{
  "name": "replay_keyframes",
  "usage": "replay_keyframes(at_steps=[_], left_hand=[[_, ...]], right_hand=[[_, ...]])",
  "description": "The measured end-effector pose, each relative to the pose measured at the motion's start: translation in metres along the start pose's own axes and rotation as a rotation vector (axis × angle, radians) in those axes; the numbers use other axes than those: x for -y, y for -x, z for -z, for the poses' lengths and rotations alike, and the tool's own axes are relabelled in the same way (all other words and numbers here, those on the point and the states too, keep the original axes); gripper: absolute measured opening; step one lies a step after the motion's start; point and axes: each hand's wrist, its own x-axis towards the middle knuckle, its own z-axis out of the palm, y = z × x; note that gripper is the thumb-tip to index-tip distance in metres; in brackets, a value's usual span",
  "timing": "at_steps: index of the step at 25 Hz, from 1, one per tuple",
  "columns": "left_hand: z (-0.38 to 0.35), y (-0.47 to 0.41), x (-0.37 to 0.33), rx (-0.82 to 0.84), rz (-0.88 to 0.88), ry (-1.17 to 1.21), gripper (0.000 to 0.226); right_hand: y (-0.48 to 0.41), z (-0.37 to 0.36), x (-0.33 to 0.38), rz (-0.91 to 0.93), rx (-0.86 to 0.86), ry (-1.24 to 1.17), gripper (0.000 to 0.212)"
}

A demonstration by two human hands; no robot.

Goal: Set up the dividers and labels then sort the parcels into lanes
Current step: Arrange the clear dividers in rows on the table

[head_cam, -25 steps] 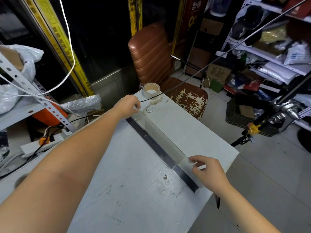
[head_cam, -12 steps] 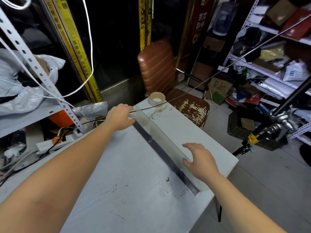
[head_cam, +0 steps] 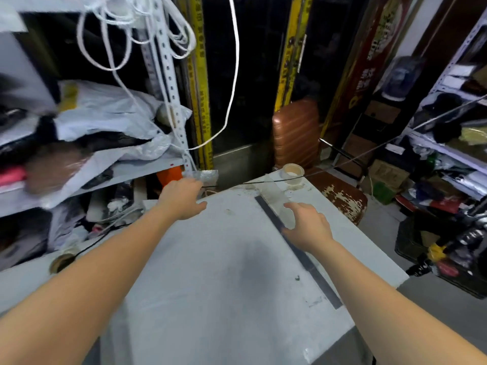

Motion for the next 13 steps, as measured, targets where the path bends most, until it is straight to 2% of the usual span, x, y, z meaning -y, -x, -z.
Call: replay_keyframes(at_steps=[6,13], left_hand=[[0.006,0.119,0.050,0.004,0.230,-0.010,0.049],[-0.007,0.251,0.094,0.094,0.391,0.006,0.045]], right_hand=[[0.030,-0.015,0.074,0.184,-0.006,-0.010,0.068],[0.091,-0.058,0.152,0.409,0.126,-0.110,0.062]])
